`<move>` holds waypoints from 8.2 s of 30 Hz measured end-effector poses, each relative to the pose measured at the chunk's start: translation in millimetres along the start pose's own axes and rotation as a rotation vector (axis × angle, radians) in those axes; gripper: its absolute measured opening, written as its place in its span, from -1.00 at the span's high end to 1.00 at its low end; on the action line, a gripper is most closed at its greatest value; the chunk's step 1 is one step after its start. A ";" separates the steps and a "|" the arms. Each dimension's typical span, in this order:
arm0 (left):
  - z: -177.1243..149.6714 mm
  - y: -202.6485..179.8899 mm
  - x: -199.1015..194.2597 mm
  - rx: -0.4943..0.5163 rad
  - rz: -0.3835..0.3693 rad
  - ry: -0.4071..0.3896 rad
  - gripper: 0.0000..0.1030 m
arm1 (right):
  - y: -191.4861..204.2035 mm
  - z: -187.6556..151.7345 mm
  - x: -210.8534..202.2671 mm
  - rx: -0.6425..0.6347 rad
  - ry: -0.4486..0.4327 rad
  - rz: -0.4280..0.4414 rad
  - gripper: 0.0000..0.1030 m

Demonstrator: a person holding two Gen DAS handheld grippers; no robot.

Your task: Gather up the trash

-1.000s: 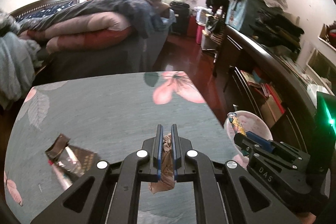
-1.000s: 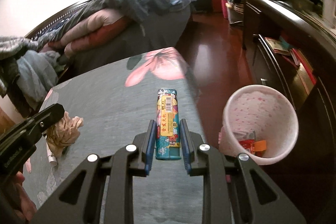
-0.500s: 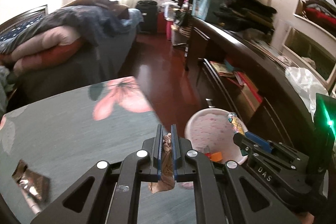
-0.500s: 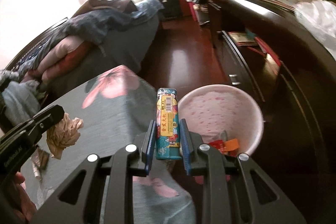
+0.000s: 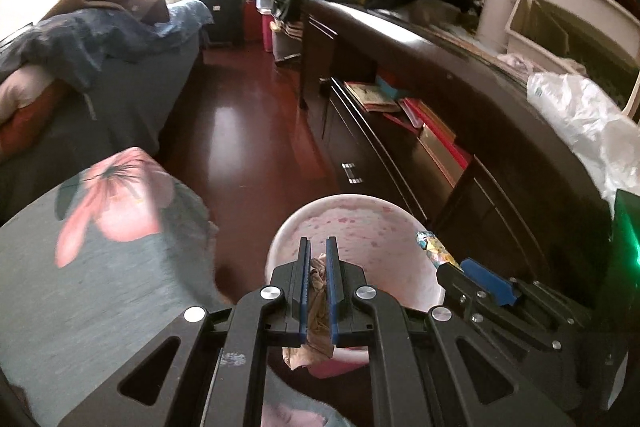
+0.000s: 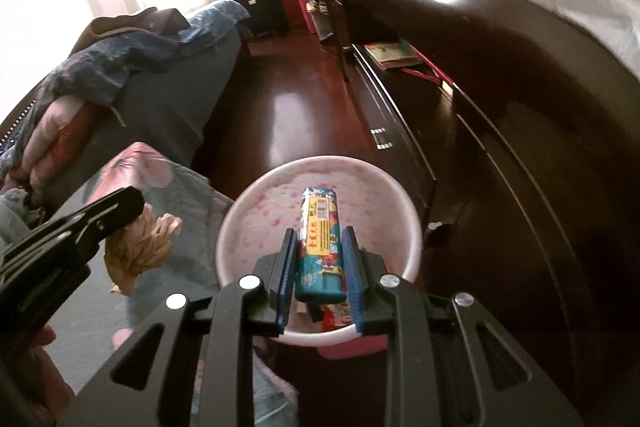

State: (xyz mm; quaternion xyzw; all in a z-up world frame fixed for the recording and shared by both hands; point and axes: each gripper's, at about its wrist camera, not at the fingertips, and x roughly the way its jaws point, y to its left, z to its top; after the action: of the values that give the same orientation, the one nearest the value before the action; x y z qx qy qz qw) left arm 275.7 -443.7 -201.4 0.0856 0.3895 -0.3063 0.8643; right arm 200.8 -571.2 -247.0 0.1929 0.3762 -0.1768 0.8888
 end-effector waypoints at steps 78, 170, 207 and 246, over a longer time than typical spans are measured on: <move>-198.8 276.6 -176.6 -0.649 0.613 0.057 -0.66 | 293.3 -110.8 -109.1 -0.558 -0.043 0.287 -0.70; -30.4 55.9 -98.4 -0.107 0.125 -0.095 0.57 | 62.2 -12.6 -63.3 -0.160 -0.103 0.133 -0.33; 19.4 11.9 66.8 -0.095 0.013 0.088 0.20 | -13.9 4.6 72.2 -0.054 -0.031 -0.045 -0.46; -82.6 135.1 -269.8 -0.316 0.478 -0.395 -0.93 | 194.5 -77.1 -170.9 -0.327 -0.267 0.129 -0.93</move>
State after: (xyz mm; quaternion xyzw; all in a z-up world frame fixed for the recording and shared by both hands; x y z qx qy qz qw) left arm 167.6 -179.2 -74.1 -0.0214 0.2263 -0.0418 0.9729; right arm 132.1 -337.7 -129.7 0.0449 0.2659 -0.0803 0.9596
